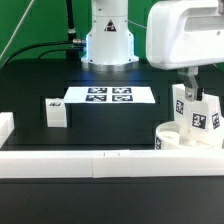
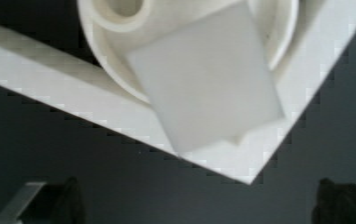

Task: Assemble stool

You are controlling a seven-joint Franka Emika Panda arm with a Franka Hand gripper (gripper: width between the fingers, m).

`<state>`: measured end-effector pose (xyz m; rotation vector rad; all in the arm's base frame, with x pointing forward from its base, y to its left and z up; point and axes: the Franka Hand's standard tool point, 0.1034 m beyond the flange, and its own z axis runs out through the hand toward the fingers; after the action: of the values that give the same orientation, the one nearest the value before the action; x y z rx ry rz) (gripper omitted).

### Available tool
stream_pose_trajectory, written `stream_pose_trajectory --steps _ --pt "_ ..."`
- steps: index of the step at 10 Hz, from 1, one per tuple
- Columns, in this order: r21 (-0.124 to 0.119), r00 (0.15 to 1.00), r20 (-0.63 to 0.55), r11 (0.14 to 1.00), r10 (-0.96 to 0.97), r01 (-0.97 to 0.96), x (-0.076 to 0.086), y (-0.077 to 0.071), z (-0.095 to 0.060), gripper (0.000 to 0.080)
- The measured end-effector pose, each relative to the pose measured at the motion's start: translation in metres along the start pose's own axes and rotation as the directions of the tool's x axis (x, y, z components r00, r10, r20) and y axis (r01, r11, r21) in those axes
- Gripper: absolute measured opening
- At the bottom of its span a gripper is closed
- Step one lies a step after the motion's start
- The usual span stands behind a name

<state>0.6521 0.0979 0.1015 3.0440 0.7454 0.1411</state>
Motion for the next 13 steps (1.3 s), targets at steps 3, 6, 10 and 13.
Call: stream_pose_trajectory --steps 3,6,10,13 --pt "-0.019 0.998 0.012 0.998 -0.055 0.056 -0.002 0.006 0.0 0.0649" --pt "0.011 0.996 0.06 0.998 -0.061 0.06 -0.011 -0.008 0.013 0.0649" --pt "0.013 0.997 0.064 0.999 -0.034 0.034 -0.01 -0.02 0.024 0.0649" --pt "0.008 0.997 0.065 0.999 0.047 -0.048 -0.011 -0.018 0.024 0.0521"
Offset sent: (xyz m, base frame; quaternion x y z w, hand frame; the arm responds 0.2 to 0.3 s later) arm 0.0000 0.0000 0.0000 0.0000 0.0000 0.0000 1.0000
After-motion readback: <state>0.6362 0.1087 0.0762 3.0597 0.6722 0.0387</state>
